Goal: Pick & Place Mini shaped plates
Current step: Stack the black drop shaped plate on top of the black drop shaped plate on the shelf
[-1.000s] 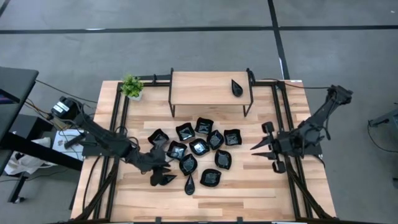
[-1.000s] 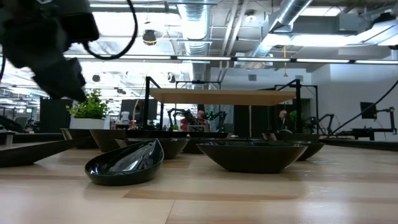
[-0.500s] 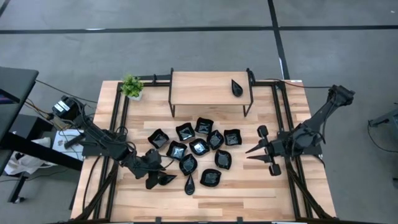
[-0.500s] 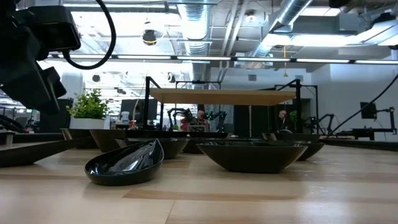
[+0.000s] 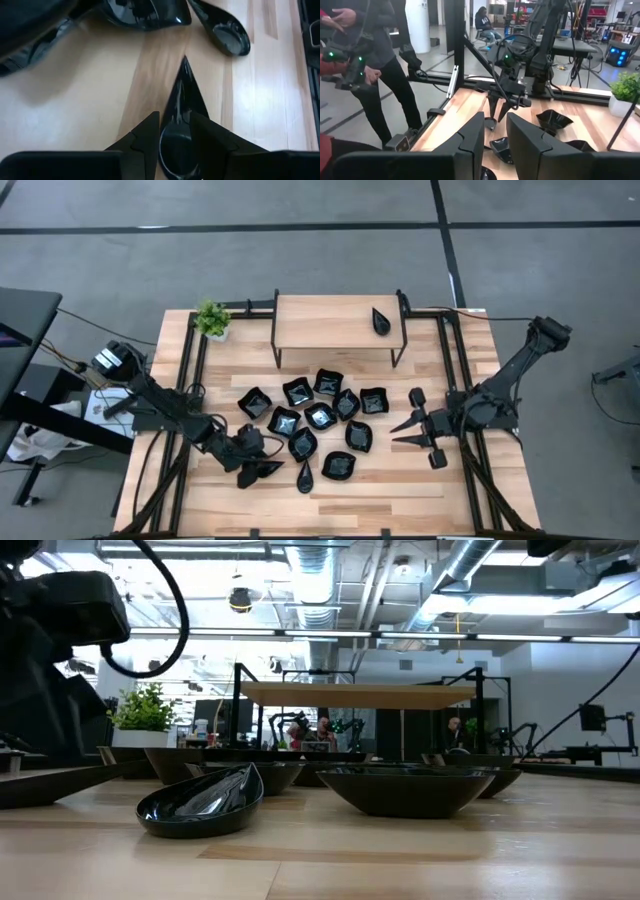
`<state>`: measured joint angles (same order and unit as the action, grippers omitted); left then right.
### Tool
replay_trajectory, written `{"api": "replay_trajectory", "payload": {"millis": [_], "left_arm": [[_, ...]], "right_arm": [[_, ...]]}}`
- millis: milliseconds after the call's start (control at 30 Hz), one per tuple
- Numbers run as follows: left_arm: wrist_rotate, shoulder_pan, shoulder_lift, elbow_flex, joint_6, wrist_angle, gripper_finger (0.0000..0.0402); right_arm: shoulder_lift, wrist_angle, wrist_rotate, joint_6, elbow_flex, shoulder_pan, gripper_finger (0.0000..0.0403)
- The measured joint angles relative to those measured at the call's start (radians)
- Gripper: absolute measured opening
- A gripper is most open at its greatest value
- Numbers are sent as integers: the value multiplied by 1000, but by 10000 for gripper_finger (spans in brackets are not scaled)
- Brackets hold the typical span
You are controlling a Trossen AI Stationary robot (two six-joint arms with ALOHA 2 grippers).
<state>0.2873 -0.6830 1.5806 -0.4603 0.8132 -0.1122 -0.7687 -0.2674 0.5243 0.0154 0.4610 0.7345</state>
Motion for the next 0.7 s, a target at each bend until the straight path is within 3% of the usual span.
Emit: {"api": "replay_trajectory", "payload": {"millis": [700], "left_arm": [[49, 0, 62, -2, 33, -42, 108]], "right_arm": [[-6, -3, 0, -1, 0, 73, 77]]}}
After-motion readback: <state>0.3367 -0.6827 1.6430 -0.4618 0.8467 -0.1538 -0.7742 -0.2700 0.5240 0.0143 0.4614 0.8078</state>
